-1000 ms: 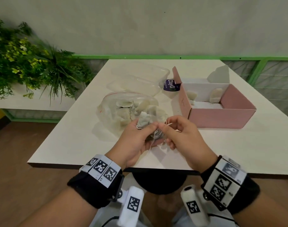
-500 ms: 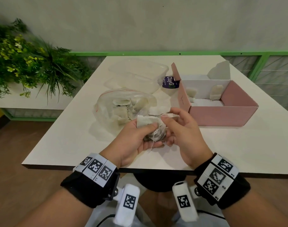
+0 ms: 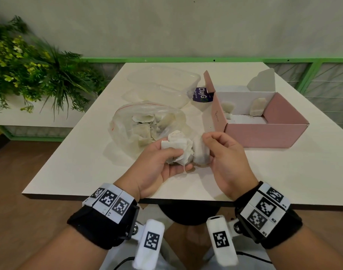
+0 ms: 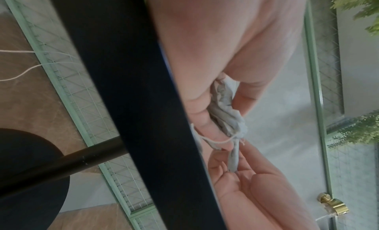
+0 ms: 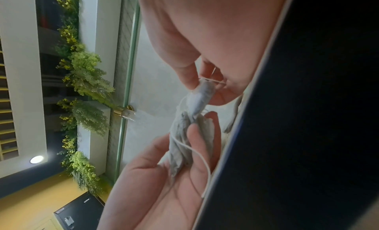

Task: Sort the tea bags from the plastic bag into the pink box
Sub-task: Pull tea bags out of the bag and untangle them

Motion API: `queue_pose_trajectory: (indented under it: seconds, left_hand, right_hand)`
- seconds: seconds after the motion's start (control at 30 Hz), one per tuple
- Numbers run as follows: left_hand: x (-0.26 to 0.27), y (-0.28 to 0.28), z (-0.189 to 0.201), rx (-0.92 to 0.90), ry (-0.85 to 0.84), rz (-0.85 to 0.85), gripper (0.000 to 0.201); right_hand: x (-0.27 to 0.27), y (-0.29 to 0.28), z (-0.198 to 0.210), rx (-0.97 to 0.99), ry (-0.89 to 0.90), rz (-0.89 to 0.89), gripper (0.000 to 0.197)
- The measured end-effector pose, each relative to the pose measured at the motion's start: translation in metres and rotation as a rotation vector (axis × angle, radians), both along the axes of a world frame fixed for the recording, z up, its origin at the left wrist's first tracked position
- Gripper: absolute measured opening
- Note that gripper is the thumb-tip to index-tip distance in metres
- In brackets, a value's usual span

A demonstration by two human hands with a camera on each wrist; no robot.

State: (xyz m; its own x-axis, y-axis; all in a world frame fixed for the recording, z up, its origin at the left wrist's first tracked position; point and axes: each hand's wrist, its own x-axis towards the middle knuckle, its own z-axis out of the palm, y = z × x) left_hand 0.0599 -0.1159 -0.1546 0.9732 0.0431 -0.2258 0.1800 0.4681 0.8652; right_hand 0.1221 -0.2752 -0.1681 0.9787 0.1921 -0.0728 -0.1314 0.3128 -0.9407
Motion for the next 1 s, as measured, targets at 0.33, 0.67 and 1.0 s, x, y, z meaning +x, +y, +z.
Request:
queue_pose_trajectory:
  seconds: [0.33,0.67,1.0]
  left_hand:
    - [-0.004,-0.001,0.007,-0.136,0.01,0.107,0.017]
    - [-0.007,0.016,0.007,-0.336,0.036,0.113,0.017]
    - [-0.009,0.018,0.006,-0.422,-0.041,0.174,0.029]
  right_hand:
    - [-0.006,-0.001,0.008,-0.017,0.026,-0.053,0.015]
    - [-0.009,0.005,0.01,-0.153,-0.018,-0.031,0.012]
    - [0.011,-0.006,0.03,-0.583,-0.119,0.198,0.024]
